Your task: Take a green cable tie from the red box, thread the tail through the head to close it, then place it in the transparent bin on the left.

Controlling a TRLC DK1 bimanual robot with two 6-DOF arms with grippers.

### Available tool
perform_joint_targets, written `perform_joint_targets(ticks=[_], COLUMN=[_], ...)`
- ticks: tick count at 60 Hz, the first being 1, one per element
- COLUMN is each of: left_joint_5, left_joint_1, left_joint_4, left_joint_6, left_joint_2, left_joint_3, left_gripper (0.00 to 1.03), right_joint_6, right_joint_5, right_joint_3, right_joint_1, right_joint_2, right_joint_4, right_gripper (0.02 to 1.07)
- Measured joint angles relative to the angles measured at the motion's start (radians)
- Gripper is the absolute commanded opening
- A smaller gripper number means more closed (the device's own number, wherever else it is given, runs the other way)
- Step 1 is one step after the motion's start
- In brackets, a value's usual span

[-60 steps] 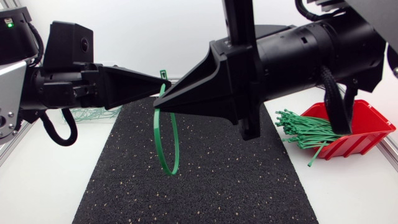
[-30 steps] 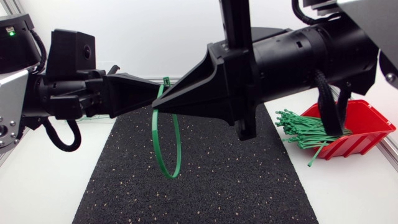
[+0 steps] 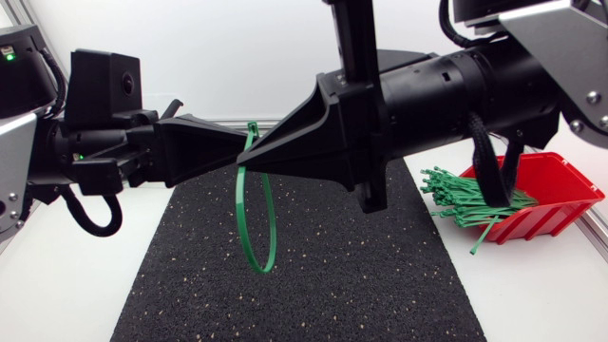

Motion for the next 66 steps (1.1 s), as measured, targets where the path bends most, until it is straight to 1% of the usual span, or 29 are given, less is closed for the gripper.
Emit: perform_joint_targets(ticks=[28, 66], left_joint_5=[-0.001, -0.023], left_joint_1=[-0.019, -0.033], left_joint_4=[0.0, -0.004], left_joint_6=[0.007, 0.002], left_joint_2=[-0.003, -0.005], left_joint_3=[-0.009, -0.01], left_gripper=[0.03, 0.03], right_joint_6=[0.0, 0.007], right_joint_5=[-0.006, -0.01], right_joint_3=[-0.018, -0.045], right_joint_1=[-0.008, -0.026], right_joint_2=[-0.027, -0.029], right_joint_4=[0.017, 0.045], right_gripper=[0.08, 0.08])
